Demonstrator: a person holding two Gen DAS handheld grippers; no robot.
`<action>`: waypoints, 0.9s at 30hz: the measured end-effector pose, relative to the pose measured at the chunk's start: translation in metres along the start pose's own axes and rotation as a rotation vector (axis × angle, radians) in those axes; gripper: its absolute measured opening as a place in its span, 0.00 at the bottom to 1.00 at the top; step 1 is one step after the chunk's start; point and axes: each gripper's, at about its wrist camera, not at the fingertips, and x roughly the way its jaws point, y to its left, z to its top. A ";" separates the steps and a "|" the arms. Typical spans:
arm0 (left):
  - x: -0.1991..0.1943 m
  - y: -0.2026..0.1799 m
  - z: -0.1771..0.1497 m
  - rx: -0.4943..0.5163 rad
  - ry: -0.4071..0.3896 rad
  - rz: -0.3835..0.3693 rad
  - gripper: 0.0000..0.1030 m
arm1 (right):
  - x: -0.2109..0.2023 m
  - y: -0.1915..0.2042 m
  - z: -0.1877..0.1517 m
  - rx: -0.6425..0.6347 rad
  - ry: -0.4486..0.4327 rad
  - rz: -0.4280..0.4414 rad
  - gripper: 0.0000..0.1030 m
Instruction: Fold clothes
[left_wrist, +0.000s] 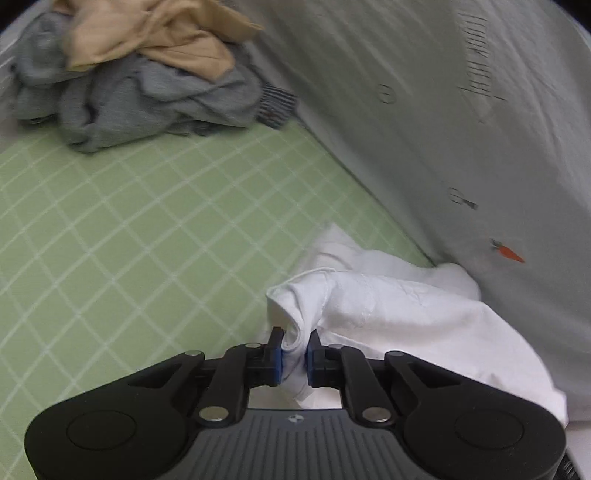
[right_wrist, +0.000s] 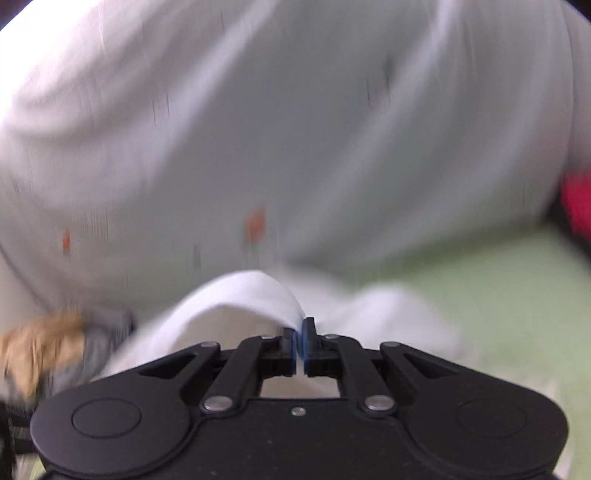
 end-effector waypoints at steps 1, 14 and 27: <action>-0.001 0.011 0.000 -0.013 0.007 0.023 0.13 | 0.007 -0.002 -0.026 0.032 0.085 0.001 0.03; -0.006 0.034 -0.024 0.025 0.091 0.049 0.46 | -0.034 -0.024 -0.030 0.238 0.052 -0.028 0.27; 0.002 0.042 -0.026 -0.014 0.118 0.076 0.58 | -0.036 -0.047 -0.018 0.122 0.160 -0.184 0.72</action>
